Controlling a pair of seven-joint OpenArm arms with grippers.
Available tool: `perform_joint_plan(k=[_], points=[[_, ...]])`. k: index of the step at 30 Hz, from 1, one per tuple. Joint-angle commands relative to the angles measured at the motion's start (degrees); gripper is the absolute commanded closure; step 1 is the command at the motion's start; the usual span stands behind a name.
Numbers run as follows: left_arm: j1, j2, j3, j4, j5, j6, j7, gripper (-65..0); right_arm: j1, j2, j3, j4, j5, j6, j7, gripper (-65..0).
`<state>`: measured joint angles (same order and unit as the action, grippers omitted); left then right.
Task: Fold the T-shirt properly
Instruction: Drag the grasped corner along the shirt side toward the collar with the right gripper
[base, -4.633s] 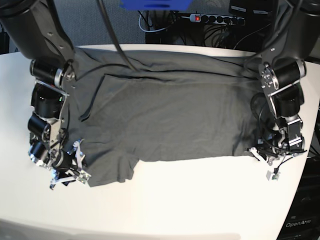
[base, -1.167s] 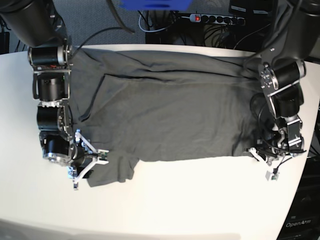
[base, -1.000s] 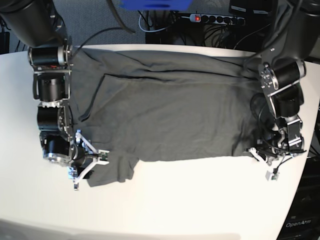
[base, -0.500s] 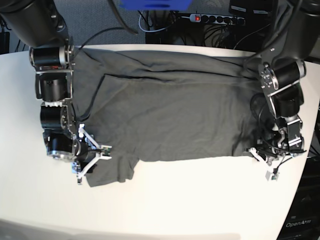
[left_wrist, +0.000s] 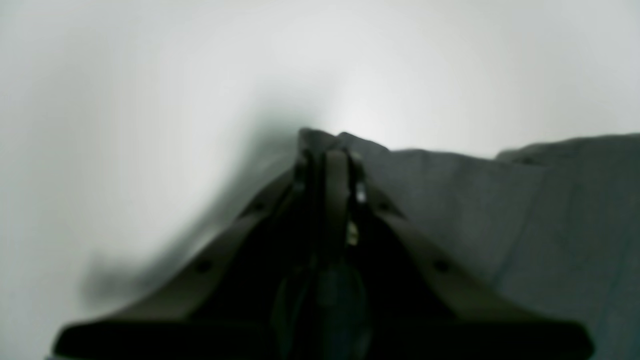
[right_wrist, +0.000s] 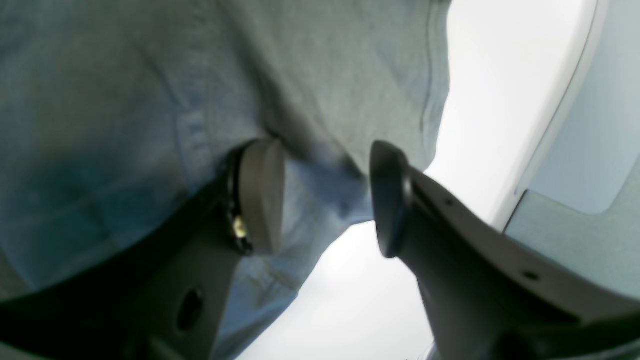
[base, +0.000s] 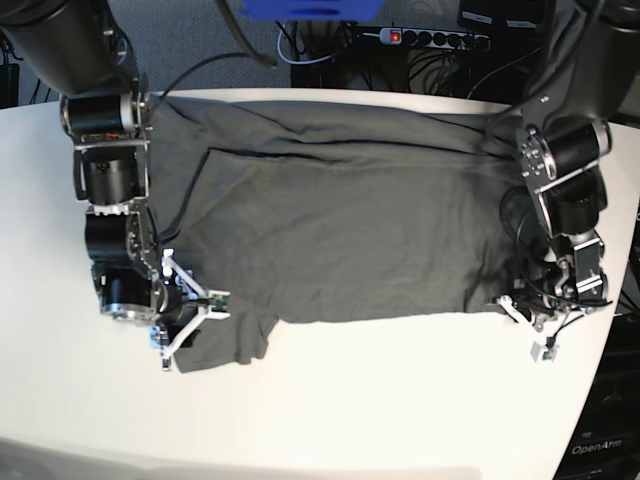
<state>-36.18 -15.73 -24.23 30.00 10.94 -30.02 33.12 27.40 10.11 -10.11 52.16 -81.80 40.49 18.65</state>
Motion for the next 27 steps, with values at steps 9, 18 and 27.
perform_joint_plan(k=[9,18,27], points=[[0.1,0.4,0.1,-0.4,1.2,-0.7,3.7,-1.9,2.4,0.0,0.1,0.6,0.4,-0.5,0.4,-27.1],[0.2,0.4,0.1,-0.4,1.2,-0.7,3.7,-1.9,2.3,0.0,0.1,0.6,0.4,-0.5,0.4,-10.7],[0.3,0.4,0.1,-0.4,1.2,-0.7,3.7,-1.9,2.1,0.1,0.3,0.6,0.4,-0.5,0.3,-0.1]])
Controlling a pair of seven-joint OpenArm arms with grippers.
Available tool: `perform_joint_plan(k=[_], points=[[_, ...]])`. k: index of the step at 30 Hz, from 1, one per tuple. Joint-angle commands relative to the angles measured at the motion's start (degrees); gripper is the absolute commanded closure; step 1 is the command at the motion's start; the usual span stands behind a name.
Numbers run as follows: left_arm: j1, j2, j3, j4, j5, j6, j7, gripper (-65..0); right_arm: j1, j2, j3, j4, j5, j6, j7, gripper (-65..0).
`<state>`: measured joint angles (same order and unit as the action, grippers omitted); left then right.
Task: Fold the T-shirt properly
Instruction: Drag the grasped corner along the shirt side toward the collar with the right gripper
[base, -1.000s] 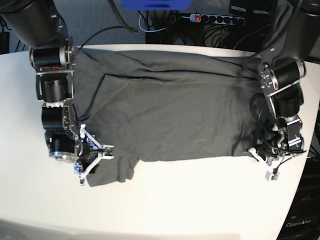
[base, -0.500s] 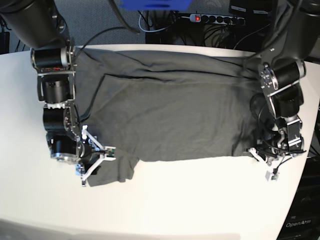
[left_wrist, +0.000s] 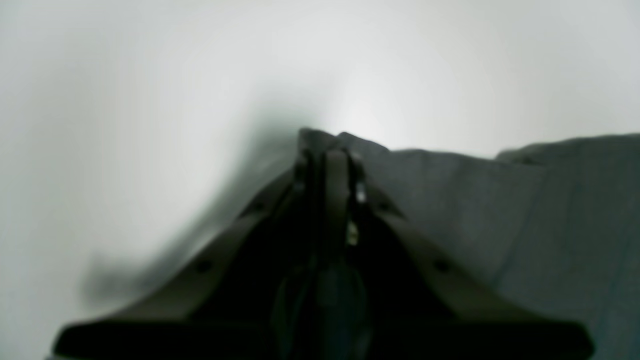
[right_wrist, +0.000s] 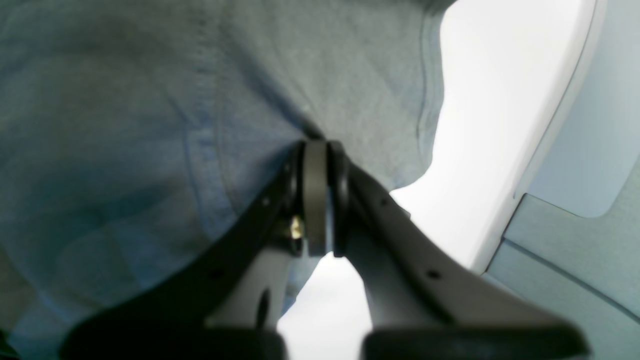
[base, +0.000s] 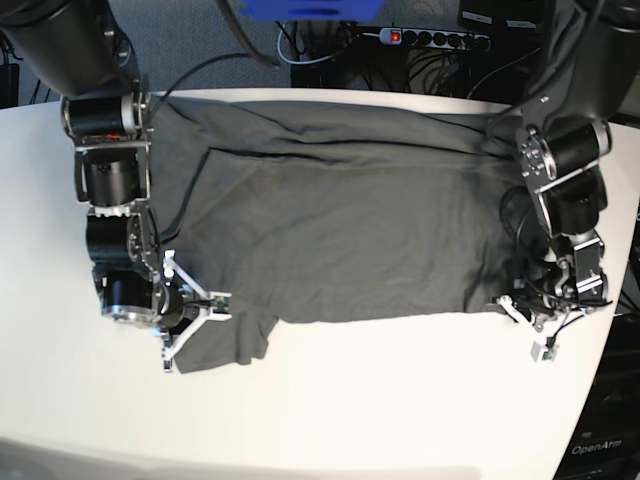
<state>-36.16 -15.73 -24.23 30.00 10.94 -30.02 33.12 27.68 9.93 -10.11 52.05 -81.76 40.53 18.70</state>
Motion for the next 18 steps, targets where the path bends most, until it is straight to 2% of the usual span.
perform_joint_plan(k=[1,7,9,18], points=[[0.3,0.4,0.1,-0.4,1.2,-0.7,3.7,-1.9,1.8,0.3,0.3,0.7,0.4,-0.5,0.2,-0.1],[0.3,0.4,0.1,-0.4,1.2,-0.7,3.7,-1.9,1.8,0.7,0.3,1.4,0.4,-0.5,0.2,-0.1],[0.3,0.4,0.1,-0.4,1.2,-0.7,3.7,-1.9,1.6,1.7,0.4,2.6,0.4,-0.5,-0.9,-0.1],[0.2,0.3,0.1,-0.4,1.2,-0.8,3.7,-1.9,-3.6,3.5,1.3,10.7,0.5,-0.5,-3.0,-0.3]])
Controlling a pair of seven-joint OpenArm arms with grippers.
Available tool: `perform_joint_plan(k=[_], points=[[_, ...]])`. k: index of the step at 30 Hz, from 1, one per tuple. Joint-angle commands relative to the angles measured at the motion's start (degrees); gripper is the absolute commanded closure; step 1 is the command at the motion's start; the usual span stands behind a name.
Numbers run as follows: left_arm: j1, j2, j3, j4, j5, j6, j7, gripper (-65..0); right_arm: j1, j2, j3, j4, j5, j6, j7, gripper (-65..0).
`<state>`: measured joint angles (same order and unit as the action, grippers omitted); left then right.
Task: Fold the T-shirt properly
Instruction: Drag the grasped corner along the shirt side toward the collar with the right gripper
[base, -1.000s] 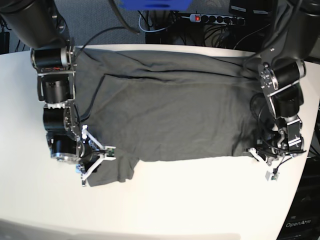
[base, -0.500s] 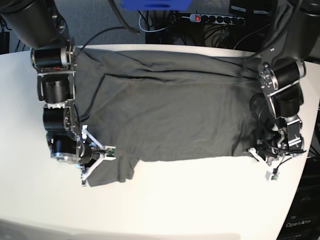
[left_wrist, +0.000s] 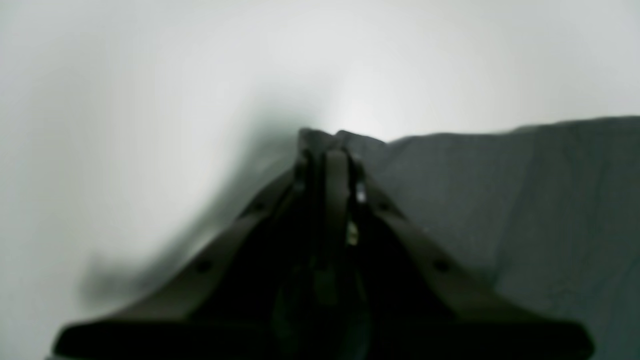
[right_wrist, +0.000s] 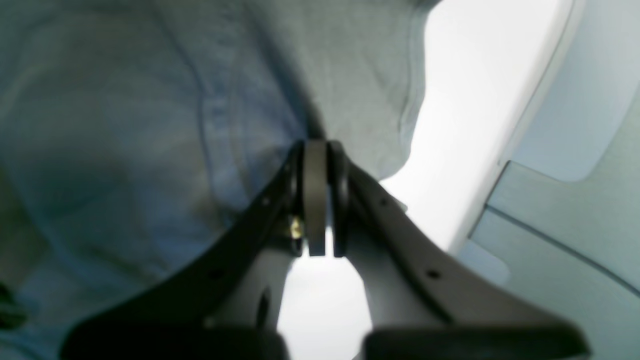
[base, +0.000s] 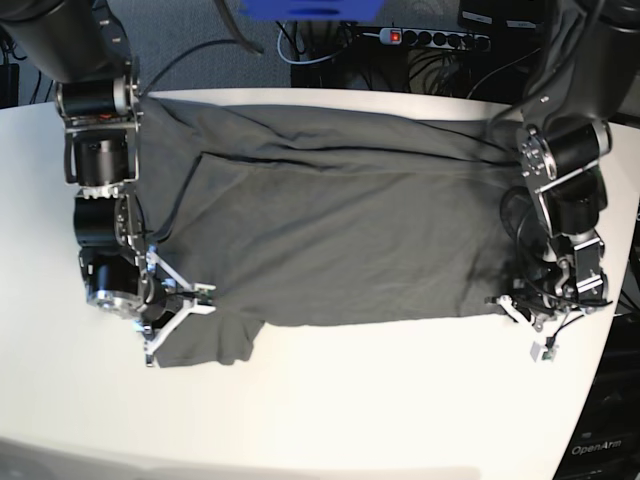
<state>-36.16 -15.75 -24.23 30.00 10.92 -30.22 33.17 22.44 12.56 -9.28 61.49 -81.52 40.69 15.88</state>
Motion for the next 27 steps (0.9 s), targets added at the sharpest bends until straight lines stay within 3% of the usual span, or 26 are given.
perform_joint_plan(k=[1,22,27], points=[[0.3,0.3,0.1,-0.4,1.3,-0.7,3.6,-1.9,1.1,0.8,1.3,2.3,0.2,-0.7,-0.6,-0.3],[0.3,0.0,0.2,-0.3,1.3,-1.0,3.6,-1.9,-11.0,0.8,11.3,15.0,0.1,-0.7,-4.1,-0.3],[0.3,0.0,0.2,-0.2,1.3,-1.1,3.6,-1.9,-14.0,0.8,12.0,17.1,0.1,-0.7,-7.3,-0.3]])
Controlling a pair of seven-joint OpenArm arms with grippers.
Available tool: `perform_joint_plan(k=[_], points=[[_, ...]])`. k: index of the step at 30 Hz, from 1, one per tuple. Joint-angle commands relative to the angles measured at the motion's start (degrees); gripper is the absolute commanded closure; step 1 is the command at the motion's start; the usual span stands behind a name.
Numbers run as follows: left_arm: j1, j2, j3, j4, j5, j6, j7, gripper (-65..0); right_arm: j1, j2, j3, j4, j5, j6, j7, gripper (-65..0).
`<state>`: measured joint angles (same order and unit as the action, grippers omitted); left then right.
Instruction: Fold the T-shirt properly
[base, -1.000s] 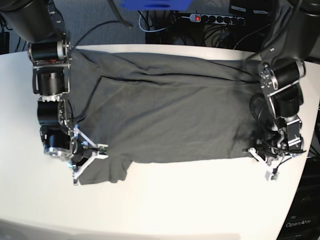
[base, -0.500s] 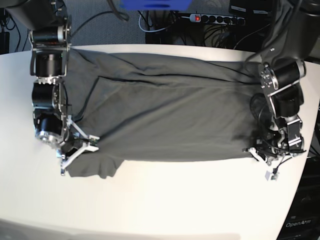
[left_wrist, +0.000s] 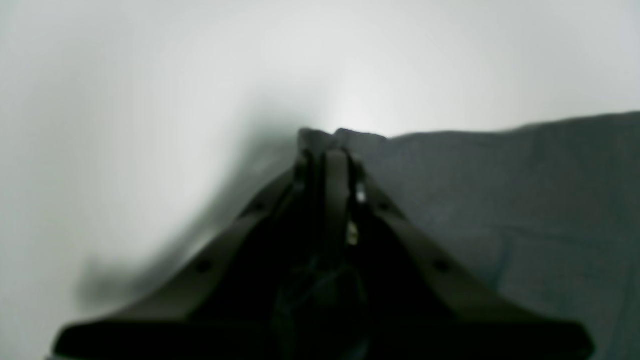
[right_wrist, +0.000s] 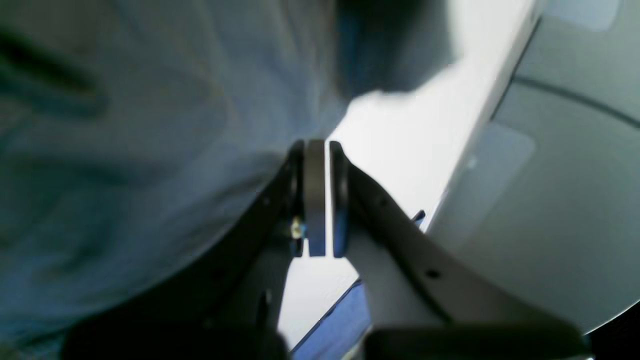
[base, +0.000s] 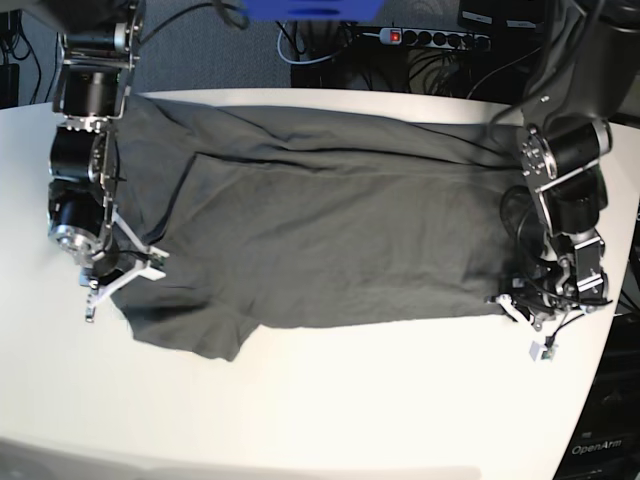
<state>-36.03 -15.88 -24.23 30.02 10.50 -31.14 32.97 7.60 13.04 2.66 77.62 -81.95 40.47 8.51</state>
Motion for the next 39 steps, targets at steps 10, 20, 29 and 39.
perform_joint_plan(k=[10,20,29,39], points=[[3.5,2.2,0.4,13.9,1.7,-0.3,10.1,-1.9,-1.1,0.0,-0.3,2.8,0.5,-0.5,0.0,-0.3],[3.5,2.5,0.5,14.4,1.7,-0.3,10.9,-1.9,0.8,-1.6,-0.3,1.1,-3.0,-0.5,5.6,-0.3],[4.6,2.5,0.5,14.4,1.7,-0.3,10.9,-1.9,5.0,-2.5,-3.8,0.0,-3.0,-0.5,5.9,-0.7],[5.0,2.5,0.4,14.4,1.7,-0.3,10.9,-1.9,6.6,-2.4,-7.0,0.0,-3.0,-0.5,5.9,-0.9]])
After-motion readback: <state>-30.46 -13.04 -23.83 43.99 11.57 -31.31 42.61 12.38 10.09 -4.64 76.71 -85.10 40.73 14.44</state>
